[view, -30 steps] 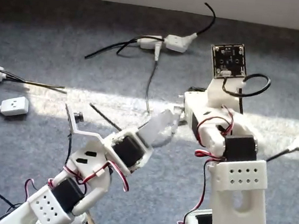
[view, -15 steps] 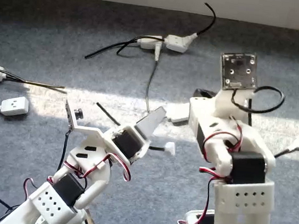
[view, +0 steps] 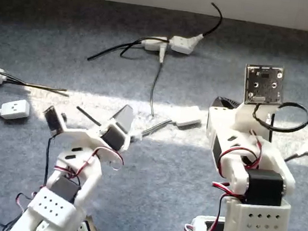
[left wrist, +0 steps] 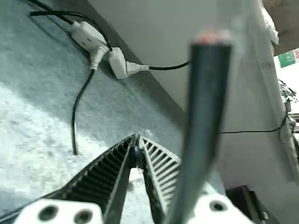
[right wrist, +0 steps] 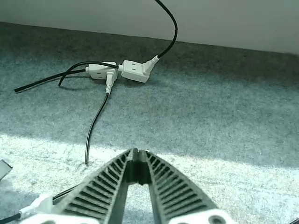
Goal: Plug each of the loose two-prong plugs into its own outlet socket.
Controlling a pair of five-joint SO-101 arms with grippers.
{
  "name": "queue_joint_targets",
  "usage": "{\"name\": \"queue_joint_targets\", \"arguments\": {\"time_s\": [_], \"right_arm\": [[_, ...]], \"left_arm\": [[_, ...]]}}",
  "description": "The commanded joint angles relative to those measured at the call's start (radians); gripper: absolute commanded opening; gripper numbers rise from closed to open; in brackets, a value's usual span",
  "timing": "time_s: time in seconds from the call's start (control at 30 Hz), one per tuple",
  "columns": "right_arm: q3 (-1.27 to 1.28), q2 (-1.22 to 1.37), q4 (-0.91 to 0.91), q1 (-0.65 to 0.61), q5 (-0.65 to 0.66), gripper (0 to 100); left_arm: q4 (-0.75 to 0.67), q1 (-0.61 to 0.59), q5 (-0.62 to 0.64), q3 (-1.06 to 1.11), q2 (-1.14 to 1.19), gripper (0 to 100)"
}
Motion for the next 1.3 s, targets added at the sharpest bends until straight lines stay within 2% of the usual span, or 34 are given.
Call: {"name": "queue_joint_targets", "arguments": {"time_s": [0.0,0.1,0.17,0.27,0.47,0.57,0.67,0.8,0.9,1.07,1.27], "right_arm": [[-0.041,-0.018,0.005,0.007,0.012,0.9],[-0.041,-0.018,0.007,0.007,0.014,0.9],[-0.041,-0.018,0.007,0.007,0.014,0.9],[-0.041,-0.018,0.007,0.007,0.014,0.9],[-0.012,-0.018,0.001,0.007,0.014,0.9],[-0.008,-0.018,-0.001,0.005,0.014,0.9],[-0.008,-0.018,0.001,0.005,0.014,0.9],[-0.008,-0.018,0.002,0.005,0.014,0.9],[-0.008,-0.018,0.002,0.005,0.014,0.9],[-0.008,-0.018,0.004,0.005,0.012,0.9],[-0.008,-0.018,0.005,0.005,0.009,0.9]], "left_arm": [[0.16,-0.148,-0.265,0.025,-0.008,1],[0.301,-0.228,-0.41,0.025,-0.008,1],[0.336,-0.246,-0.453,0.022,-0.008,1],[0.442,-0.246,-0.419,-0.008,-0.008,7],[0.947,-0.134,-0.391,-0.318,0.001,25],[1.112,-0.101,-0.391,-0.46,0.001,30],[1.128,-0.136,-0.407,-0.522,-0.001,32],[1.089,-0.209,-0.569,-0.587,0.004,31],[1.077,-0.246,-0.632,-0.585,0.035,31],[1.071,-0.289,-0.643,-0.604,0.343,31],[1.071,-0.292,-0.72,-0.7,0.716,31]]}}
